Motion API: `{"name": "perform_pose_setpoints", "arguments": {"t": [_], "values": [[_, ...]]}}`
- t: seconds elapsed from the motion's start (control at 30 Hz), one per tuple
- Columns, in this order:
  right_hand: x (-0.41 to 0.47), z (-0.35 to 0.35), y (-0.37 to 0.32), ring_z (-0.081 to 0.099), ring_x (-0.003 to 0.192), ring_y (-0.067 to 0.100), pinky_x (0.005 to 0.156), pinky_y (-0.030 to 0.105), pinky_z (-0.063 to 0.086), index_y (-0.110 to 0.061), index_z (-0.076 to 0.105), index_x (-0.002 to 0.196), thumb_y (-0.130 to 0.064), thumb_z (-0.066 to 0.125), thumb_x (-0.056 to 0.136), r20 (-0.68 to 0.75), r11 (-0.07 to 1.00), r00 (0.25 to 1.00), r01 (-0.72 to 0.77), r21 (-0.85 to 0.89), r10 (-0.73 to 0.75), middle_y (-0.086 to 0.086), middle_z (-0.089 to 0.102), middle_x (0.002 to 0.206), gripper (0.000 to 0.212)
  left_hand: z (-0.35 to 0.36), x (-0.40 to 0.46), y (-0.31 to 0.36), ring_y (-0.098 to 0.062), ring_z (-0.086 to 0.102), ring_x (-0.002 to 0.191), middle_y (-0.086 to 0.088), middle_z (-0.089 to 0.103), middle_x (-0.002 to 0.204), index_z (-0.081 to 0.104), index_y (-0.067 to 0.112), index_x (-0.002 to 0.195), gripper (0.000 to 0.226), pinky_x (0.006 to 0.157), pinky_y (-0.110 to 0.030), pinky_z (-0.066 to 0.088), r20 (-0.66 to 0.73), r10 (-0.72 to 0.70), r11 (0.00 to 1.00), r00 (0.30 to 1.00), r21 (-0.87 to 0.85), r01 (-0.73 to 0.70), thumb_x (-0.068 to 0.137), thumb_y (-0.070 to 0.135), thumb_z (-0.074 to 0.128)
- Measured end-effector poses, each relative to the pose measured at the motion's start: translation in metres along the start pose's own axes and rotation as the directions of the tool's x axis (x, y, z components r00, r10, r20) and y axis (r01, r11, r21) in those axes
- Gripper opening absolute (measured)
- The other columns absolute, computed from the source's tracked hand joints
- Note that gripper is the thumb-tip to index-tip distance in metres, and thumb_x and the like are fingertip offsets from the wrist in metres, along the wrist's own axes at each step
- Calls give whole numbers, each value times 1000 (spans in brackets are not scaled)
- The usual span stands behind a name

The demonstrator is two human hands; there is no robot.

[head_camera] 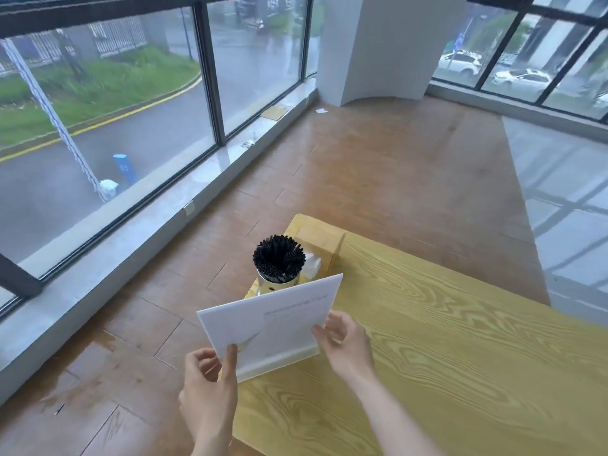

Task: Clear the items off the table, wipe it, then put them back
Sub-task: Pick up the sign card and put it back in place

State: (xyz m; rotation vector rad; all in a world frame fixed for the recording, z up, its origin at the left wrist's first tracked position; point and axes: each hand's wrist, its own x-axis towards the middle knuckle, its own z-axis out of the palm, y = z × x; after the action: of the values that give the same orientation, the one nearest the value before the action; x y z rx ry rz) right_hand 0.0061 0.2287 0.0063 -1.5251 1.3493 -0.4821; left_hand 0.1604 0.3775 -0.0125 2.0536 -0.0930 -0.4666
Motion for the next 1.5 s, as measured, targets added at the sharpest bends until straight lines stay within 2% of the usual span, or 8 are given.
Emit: {"name": "perform_pose_setpoints", "arguments": {"t": [0.17, 0.3, 0.47, 0.6, 0.67, 0.83, 1.03, 1.5], "values": [[-6, -69, 27, 71, 95, 2, 81, 19, 56, -31, 64, 102, -27, 81, 84, -167, 997, 984, -62, 45, 69, -8, 75, 107, 25, 49, -37, 26, -20, 69, 93, 3, 72, 94, 51, 32, 85, 27, 80, -39, 44, 163, 77, 997, 984, -4, -77, 85, 50, 72], [-15, -138, 56, 73, 95, 8, 88, 37, 59, -32, 63, 98, -24, 82, 83, -306, 988, 943, -103, 114, 133, -4, 74, 107, 25, 104, -79, 43, -20, 69, 92, 5, 68, 100, 51, 31, 87, 28, 75, -38, 44, 306, 138, 989, 942, 12, -149, 85, 51, 70], [-32, -232, 95, 66, 90, -7, 78, 24, 54, -36, 60, 94, -25, 80, 86, -421, 974, 885, -131, 186, 199, -9, 71, 103, 25, 177, -150, 66, -15, 70, 83, 4, 67, 97, 52, 31, 83, 26, 72, -38, 47, 431, 227, 967, 873, 7, -255, 84, 44, 74], [-39, -313, 138, 67, 95, -3, 79, 23, 54, -32, 63, 103, -28, 79, 86, -482, 953, 834, -152, 263, 266, -9, 71, 108, 24, 242, -217, 80, -12, 71, 84, 7, 68, 94, 55, 29, 82, 26, 69, -36, 47, 520, 247, 952, 818, 28, -305, 82, 45, 75], [-40, -354, 160, 68, 97, -3, 71, 12, 51, -24, 65, 111, -29, 78, 87, -505, 944, 813, -159, 290, 291, -8, 71, 111, 27, 276, -251, 87, -14, 71, 85, 8, 68, 94, 55, 28, 83, 25, 69, -35, 45, 550, 248, 948, 798, 32, -317, 84, 46, 73], [-41, -465, 212, 63, 94, -9, 68, 10, 46, -26, 64, 109, -27, 75, 90, -561, 925, 754, -162, 344, 341, -9, 69, 110, 22, 374, -342, 107, -21, 68, 89, 5, 69, 91, 57, 26, 84, 21, 75, -39, 48, 633, 293, 922, 716, 12, -388, 91, 44, 66], [-26, -585, 265, 66, 104, 8, 85, 25, 47, -24, 61, 114, -24, 74, 91, -619, 909, 683, -174, 378, 388, -5, 67, 111, 26, 483, -435, 129, -16, 66, 88, 11, 68, 89, 59, 21, 90, 27, 75, -37, 50, 695, 342, 880, 632, 0, -476, 94, 48, 58], [35, -734, 336, 63, 107, 13, 86, 28, 45, -21, 56, 132, -23, 71, 93, -669, 886, 605, -145, 440, 431, -2, 64, 119, 42, 631, -533, 148, -24, 62, 82, 8, 65, 81, 55, 17, 86, 25, 71, -39, 46, 744, 388, 824, 544, -17, -566, 99, 39, 54]]}}
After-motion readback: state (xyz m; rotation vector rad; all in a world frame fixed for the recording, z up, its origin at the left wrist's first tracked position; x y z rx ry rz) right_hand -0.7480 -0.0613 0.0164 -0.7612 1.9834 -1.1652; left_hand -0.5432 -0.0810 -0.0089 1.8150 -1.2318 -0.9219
